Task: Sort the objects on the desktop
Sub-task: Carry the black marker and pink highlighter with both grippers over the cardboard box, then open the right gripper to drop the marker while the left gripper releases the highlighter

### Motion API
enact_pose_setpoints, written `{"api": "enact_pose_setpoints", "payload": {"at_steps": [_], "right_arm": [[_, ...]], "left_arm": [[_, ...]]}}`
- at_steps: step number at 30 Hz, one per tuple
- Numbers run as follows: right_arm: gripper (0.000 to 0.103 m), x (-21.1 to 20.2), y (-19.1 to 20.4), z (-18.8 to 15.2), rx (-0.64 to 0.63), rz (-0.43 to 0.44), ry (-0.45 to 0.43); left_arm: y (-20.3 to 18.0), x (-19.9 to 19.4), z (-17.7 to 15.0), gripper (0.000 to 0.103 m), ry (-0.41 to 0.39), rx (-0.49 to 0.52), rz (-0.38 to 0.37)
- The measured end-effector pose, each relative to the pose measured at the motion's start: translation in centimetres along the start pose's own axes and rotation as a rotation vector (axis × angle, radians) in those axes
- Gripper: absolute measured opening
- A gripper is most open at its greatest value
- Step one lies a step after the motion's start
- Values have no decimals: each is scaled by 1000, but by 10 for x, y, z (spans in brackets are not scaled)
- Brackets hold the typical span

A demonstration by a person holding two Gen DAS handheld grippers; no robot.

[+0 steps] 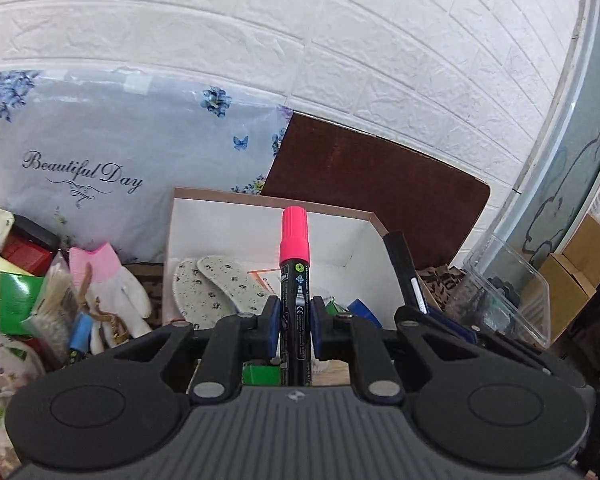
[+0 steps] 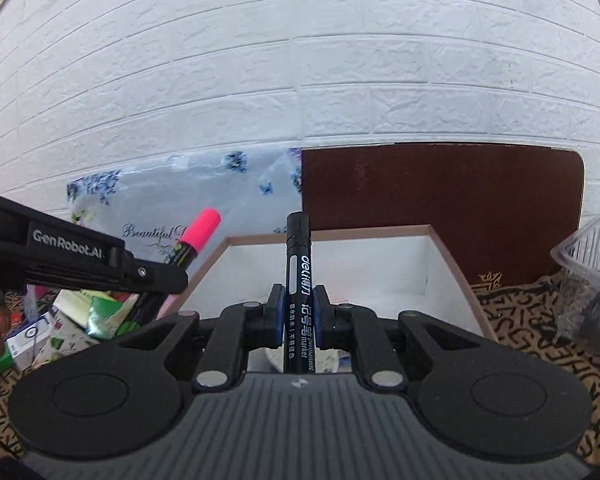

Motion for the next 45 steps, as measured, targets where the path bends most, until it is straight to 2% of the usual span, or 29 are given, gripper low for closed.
{"api": "enact_pose_setpoints", "payload": {"at_steps": [6,15,28,30,32,33,35,36,37,39,40,41,42,44,45], "right_arm": [[12,36,-20,19,2,-38,6],[12,91,-29,2,10,-69,93],[13,113,-30,-20,1,-90,160],[13,112,-30,-20,1,-91,156],[13,110,-30,-20,-7,-98,151],[13,109,-30,-20,-8,-99,150],[15,108,-31,-20,-9,-102,151],[15,109,-32,-20,-10,-107,153],[18,109,-33,-21,-11,-112,154],[32,108,-34,-22,-11,-119,155],[46,106,-34,-22,-11,-124,150],[53,104,-34,-22,-13,-131,138],[57,102,-34,-22,-19,-141,126],[83,100,-32,-21,-30,-155,113],[87,99,-32,-20,-32,-157,104]], "left_arm": [[7,29,10,15,13,-29,13],[20,64,10,15,49,-33,23],[31,83,5,15,69,-43,24],[29,79,6,20,48,-37,25],[27,76,8,39,36,-35,24],[27,75,8,44,28,-39,24],[27,71,9,62,6,-44,25],[26,69,9,65,-5,-45,24],[26,68,10,72,-13,-45,23],[25,65,10,83,-22,-47,9],[25,64,10,89,-25,-51,0],[25,63,10,94,-28,-56,-7],[24,62,10,96,-31,-62,-11],[24,61,10,98,-33,-71,-13],[24,61,9,98,-32,-74,-13]]}}
Point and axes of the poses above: each gripper's, at about its wrist camera, not at the fingertips, and x roughly the way its jaws point, y to its left, z to its top, the point moved 7 cm from there along x, roughly the way its jaws point, and after that the axes turned 10 degrees about y, right-handed, at the moved point
